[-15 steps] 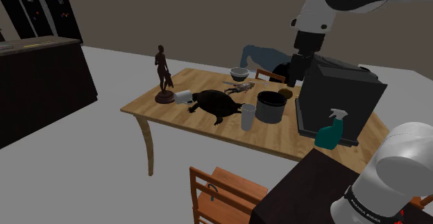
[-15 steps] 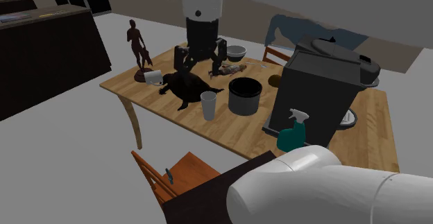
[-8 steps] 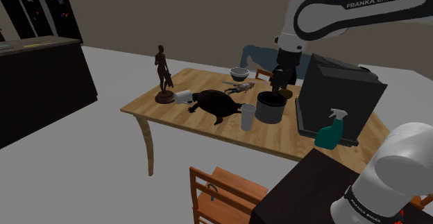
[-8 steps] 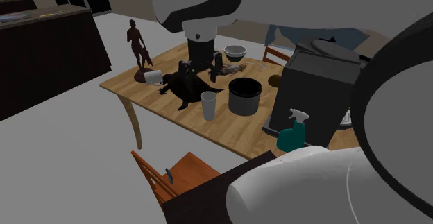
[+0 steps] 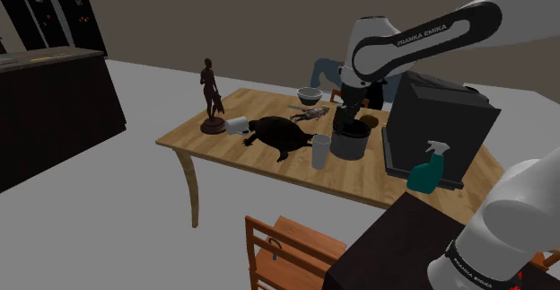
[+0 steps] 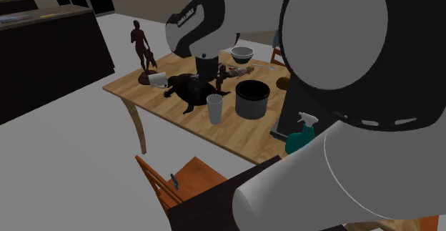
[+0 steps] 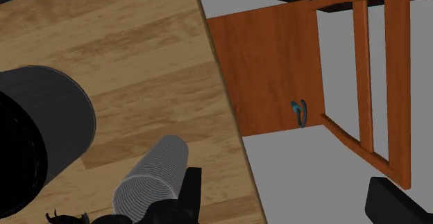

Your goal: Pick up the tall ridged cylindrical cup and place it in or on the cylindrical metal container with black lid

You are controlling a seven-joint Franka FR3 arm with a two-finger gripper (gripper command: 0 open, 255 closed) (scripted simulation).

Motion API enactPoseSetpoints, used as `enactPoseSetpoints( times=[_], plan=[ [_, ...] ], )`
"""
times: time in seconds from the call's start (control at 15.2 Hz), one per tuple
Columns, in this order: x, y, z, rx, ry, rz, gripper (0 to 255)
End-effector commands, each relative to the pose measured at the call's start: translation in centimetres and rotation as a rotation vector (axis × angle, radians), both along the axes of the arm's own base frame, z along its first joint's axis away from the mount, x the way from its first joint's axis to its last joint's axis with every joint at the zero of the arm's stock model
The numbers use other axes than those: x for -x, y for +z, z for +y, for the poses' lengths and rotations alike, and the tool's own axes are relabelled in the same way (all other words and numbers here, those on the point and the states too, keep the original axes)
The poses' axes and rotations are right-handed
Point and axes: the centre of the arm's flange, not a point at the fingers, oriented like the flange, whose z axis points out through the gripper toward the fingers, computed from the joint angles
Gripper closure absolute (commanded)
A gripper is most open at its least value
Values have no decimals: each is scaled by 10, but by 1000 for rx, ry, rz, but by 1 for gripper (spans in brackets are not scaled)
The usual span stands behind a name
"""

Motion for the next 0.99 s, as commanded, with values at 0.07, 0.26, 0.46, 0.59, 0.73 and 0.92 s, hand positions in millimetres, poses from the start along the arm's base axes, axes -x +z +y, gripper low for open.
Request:
enactPoseSetpoints(
  times=[0.07, 0.26, 0.46, 0.59, 0.73, 0.92],
  plan=[
    [-27, -27, -7, 15, 7, -12, 0],
    [-52, -54, -16, 29, 14, -21, 0],
    [-78, -81, -25, 44, 20, -30, 0],
    [-95, -98, -31, 54, 24, -36, 0],
    [-113, -116, -38, 63, 29, -43, 0],
    [-132, -134, -44, 74, 33, -49, 0]
  ],
)
